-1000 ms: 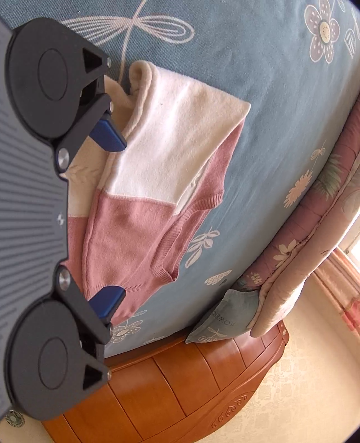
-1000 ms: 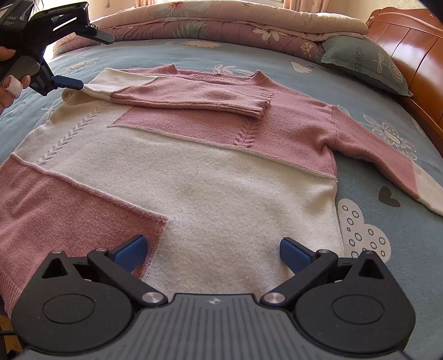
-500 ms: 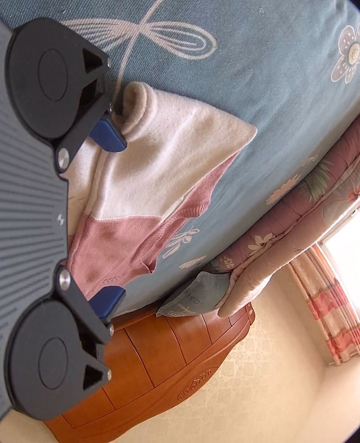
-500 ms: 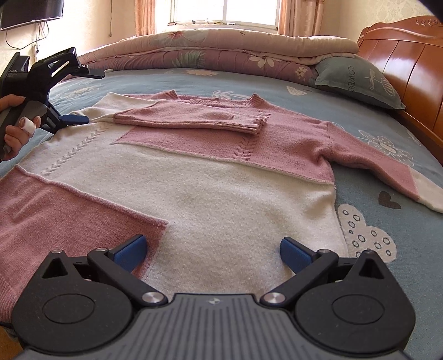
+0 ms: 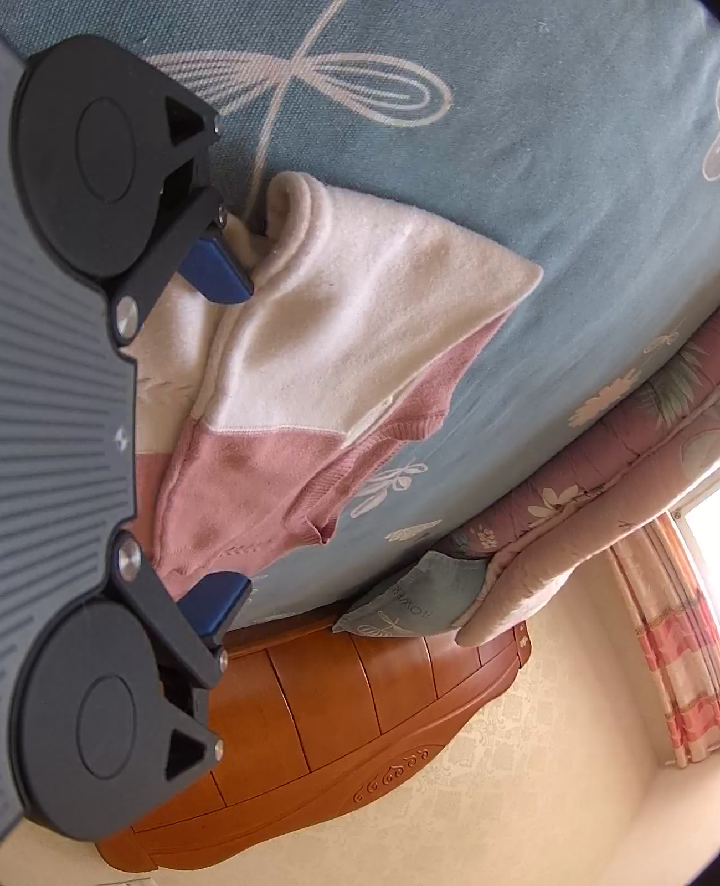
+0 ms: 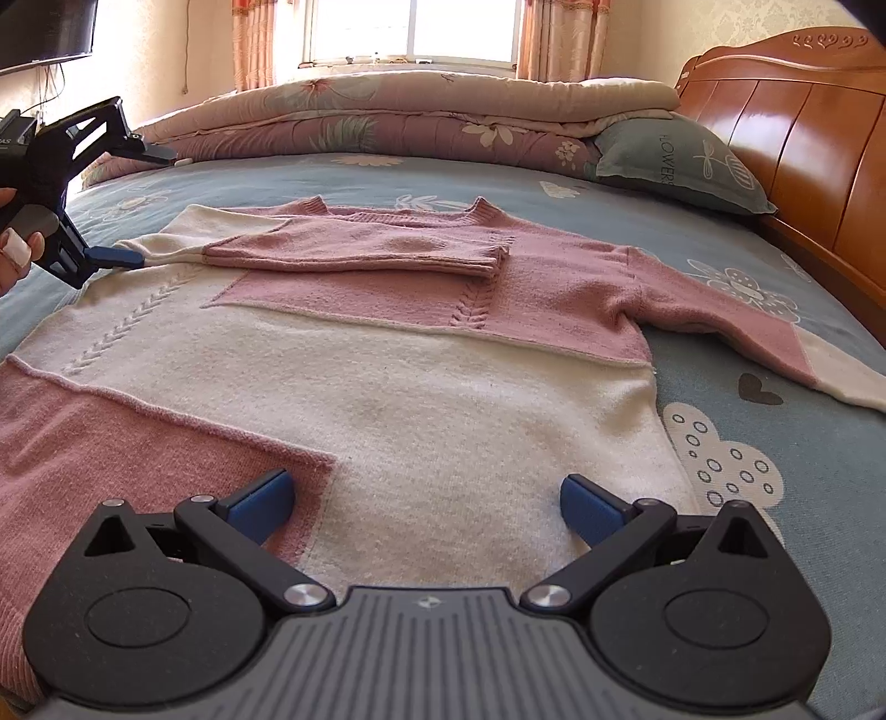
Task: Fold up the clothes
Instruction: 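Raise the left gripper away from the folded sleeve, then move the right gripper over the folded pink sleeve cuff near the collar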
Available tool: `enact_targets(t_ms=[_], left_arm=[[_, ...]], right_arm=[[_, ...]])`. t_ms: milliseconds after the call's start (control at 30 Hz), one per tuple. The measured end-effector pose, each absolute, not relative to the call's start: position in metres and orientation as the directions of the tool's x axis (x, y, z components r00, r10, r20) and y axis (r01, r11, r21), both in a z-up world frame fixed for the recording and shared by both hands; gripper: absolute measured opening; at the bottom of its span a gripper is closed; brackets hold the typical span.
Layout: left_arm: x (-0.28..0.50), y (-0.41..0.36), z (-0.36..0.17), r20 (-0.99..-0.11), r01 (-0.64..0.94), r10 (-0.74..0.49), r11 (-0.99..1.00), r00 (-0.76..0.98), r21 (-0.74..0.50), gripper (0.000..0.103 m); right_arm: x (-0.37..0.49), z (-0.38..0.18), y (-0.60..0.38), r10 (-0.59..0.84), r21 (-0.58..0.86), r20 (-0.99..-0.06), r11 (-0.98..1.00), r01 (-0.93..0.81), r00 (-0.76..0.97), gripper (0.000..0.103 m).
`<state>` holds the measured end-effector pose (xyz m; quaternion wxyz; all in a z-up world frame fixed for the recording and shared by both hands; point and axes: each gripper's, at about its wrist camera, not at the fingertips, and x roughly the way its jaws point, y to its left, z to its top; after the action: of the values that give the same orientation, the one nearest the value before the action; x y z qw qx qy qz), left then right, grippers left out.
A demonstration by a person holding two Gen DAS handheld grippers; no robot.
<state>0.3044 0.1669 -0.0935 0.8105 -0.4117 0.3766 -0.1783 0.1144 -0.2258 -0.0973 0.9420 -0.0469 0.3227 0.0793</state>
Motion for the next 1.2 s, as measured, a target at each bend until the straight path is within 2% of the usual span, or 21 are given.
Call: enact_targets(t_ms=[100,300,500,700,767,867,967,1067,1200], left_arm=[[0.303,0.158,-0.095,-0.491,-0.001,-0.584,0.643,0.646,-0.766,0.102],[0.31,0.173,-0.101,-0.45,-0.05,-0.522,0.612,0.725,-0.789,0.102],[0.302,0.165,-0.089,-0.49,-0.036,-0.499,0.673,0.715,-0.738,0.102],[0.282,0.174,-0.057,-0.481,0.006,-0.461,0.727,0.745,-0.687,0.102],[0.274,0.178,-0.046,-0.472,0.022,-0.446,0.744,0.76,-0.667,0.102],[0.268,0.179,-0.034,-0.502,0.009,-0.359,0.82,0.787,-0.573,0.102],[0.268,0.178,-0.031,-0.526,-0.001,-0.32,0.854,0.788,-0.521,0.102],[0.27,0.171,-0.03,-0.554,0.02,-0.33,0.87,0.764,-0.492,0.102],[0.268,0.151,-0.029,-0.592,0.082,-0.306,0.923,0.746,-0.375,0.102]], right_arm=[[0.113,-0.098,-0.225,0.113,-0.036,-0.608,0.985,-0.17,0.785,0.103],[0.112,-0.098,-0.226,0.112,-0.038,-0.606,0.985,-0.169,0.788,0.103],[0.112,-0.098,-0.225,0.109,-0.041,-0.607,0.985,-0.169,0.787,0.103],[0.124,-0.084,-0.223,0.12,-0.028,-0.678,0.982,-0.189,0.725,0.103],[0.132,-0.071,-0.225,0.185,0.025,-0.682,0.973,-0.229,0.708,0.103],[0.155,-0.048,-0.227,0.314,0.154,-0.662,0.946,-0.287,0.68,0.103],[0.193,-0.04,-0.227,0.459,0.338,-0.635,0.888,-0.312,0.621,0.103],[0.235,-0.045,-0.226,0.566,0.493,-0.604,0.819,-0.295,0.561,0.103],[0.283,-0.066,-0.23,0.633,0.63,-0.584,0.748,-0.207,0.509,0.103]])
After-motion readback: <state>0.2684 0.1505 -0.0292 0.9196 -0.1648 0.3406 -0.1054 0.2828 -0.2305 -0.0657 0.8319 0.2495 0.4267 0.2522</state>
